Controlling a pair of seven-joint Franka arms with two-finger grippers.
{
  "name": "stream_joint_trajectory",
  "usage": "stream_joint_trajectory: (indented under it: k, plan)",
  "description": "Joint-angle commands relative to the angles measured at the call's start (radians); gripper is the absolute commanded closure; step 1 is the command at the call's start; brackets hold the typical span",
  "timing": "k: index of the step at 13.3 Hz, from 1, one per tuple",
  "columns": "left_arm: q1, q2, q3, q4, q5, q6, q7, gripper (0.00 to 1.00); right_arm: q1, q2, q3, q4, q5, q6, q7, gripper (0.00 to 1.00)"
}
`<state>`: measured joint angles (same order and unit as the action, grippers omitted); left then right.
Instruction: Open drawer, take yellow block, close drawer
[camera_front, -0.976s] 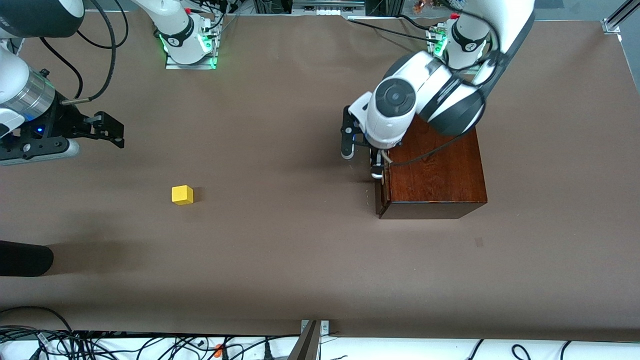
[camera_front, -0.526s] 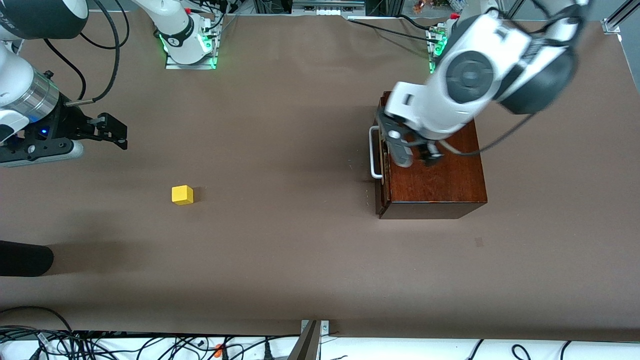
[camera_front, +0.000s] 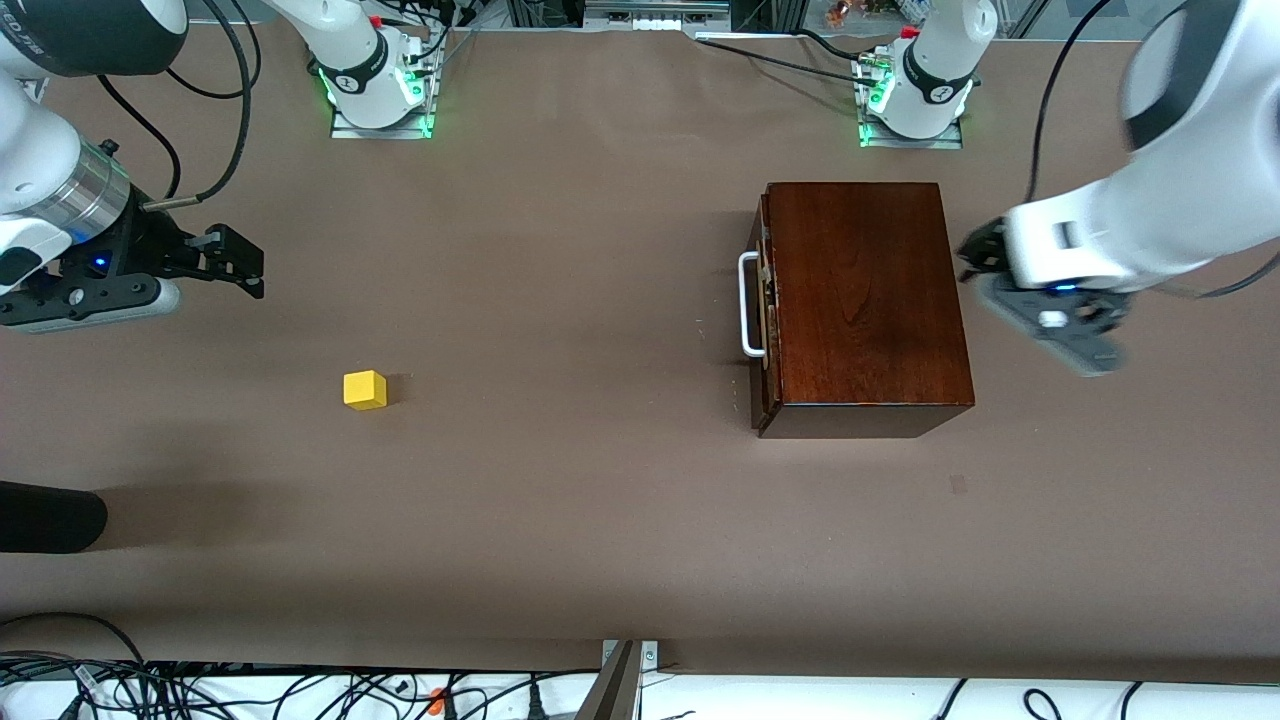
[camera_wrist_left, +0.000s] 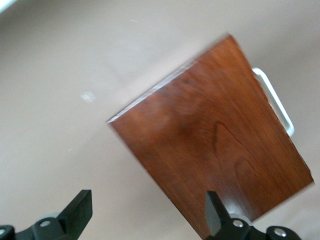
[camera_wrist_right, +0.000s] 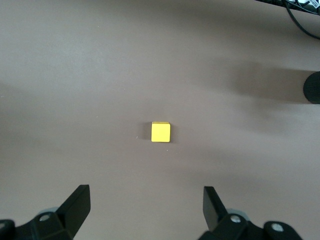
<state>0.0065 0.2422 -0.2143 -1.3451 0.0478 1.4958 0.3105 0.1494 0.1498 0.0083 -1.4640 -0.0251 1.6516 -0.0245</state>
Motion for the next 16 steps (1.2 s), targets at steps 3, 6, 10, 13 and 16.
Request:
stream_joint_trajectory:
  k: [3,6,10,13,16]
  plan:
    - [-0.069,-0.257,0.169,-0.346,-0.025,0.175,-0.29,0.0,0.016,0.011,0.001,0.017,0.011,0.004,0.003,0.0]
    - [-0.071,-0.281,0.182,-0.397,-0.017,0.192,-0.301,0.0,0.018,0.013,0.001,0.017,0.013,0.022,0.003,0.0]
    - [-0.06,-0.258,0.173,-0.37,-0.017,0.155,-0.306,0.0,0.018,0.013,0.001,0.017,0.011,0.02,0.003,0.0]
    - [-0.062,-0.247,0.17,-0.359,-0.022,0.15,-0.304,0.0,0.018,0.013,0.001,0.017,0.011,0.02,0.003,0.0]
    - [-0.071,-0.221,0.168,-0.31,-0.025,0.124,-0.306,0.0,0.018,0.013,-0.001,0.017,0.013,0.02,0.003,0.0]
